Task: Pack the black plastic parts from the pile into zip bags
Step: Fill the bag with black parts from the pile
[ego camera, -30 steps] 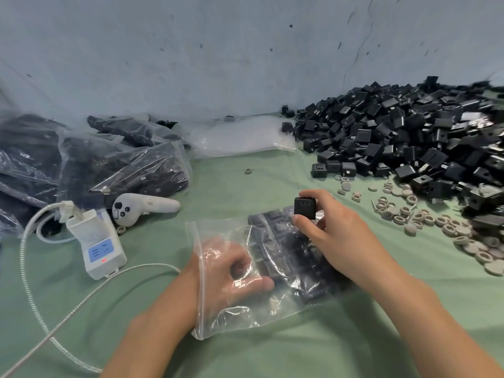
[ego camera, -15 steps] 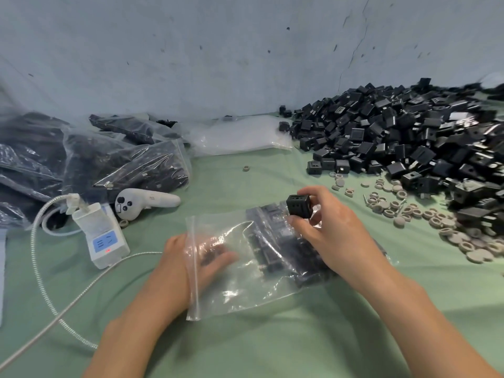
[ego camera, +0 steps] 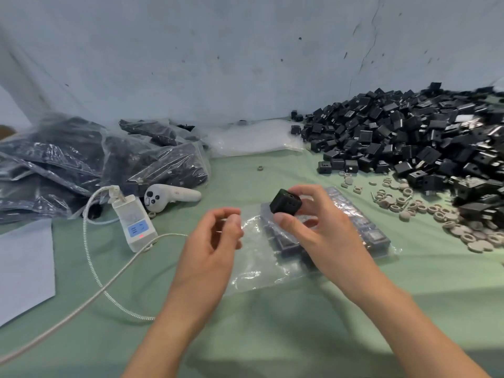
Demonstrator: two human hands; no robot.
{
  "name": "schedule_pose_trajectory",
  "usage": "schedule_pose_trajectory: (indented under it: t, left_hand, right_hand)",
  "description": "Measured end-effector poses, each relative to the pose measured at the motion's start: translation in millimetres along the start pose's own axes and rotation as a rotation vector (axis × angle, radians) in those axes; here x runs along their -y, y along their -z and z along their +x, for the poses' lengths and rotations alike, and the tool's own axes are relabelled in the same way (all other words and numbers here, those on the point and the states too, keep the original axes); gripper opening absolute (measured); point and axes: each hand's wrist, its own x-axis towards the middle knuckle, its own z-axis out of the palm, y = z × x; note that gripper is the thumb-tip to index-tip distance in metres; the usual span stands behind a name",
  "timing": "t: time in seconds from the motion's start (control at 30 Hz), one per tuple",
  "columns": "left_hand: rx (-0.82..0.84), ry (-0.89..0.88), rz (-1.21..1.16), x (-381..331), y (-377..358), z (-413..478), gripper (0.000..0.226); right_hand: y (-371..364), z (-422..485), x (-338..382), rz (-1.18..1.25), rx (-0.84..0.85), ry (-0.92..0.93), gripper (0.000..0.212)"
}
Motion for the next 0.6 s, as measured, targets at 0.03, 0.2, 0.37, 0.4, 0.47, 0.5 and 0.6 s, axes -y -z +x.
schedule_pose_trajectory:
  t: [0.03, 0.2, 0.37, 0.4, 0.47, 0.5, 0.6]
  left_hand:
    - [0.053, 0.021, -0.058, -1.8, -4.3, -2.9, 0.029]
    - [0.197, 0.182, -0.318, -6.9, -11.1, -8.1, 0.031]
    - [0.232, 0.281, -0.541, -4.7, -1.7, -3.8, 0.04]
    - [0.231, 0.291, -0.553, -3.0, 0.5, -3.6, 0.041]
    - [0.187, 0.329, -0.565, 0.4, 4.6, -2.2, 0.041]
    - [0.152, 0.351, -0.562, 1.8, 7.4, -0.7, 0.038]
    - [-0.017, 0.341, -0.362, 9.3, 23.3, 7.6, 0.033]
  right_hand:
    - [-4.1, -2.5, 4.0, 0.049, 0.0, 0.001, 0.04]
    - [-20.3, -12.3, 14.3, 0.057, -0.01, 0.008, 0.049]
    - [-31.1, -13.5, 14.0, 0.02, -0.007, 0.03, 0.029]
    - [-33.2, -14.7, 14.6, 0.014, 0.007, 0.035, 0.025]
    - [-35.8, -17.8, 16.4, -0.011, 0.034, 0.065, 0.021]
    - [-34.9, -19.4, 17.3, -0.034, 0.05, 0.085, 0.022]
    - [-23.9, -20.9, 18.1, -0.047, 0.1, 0.084, 0.037]
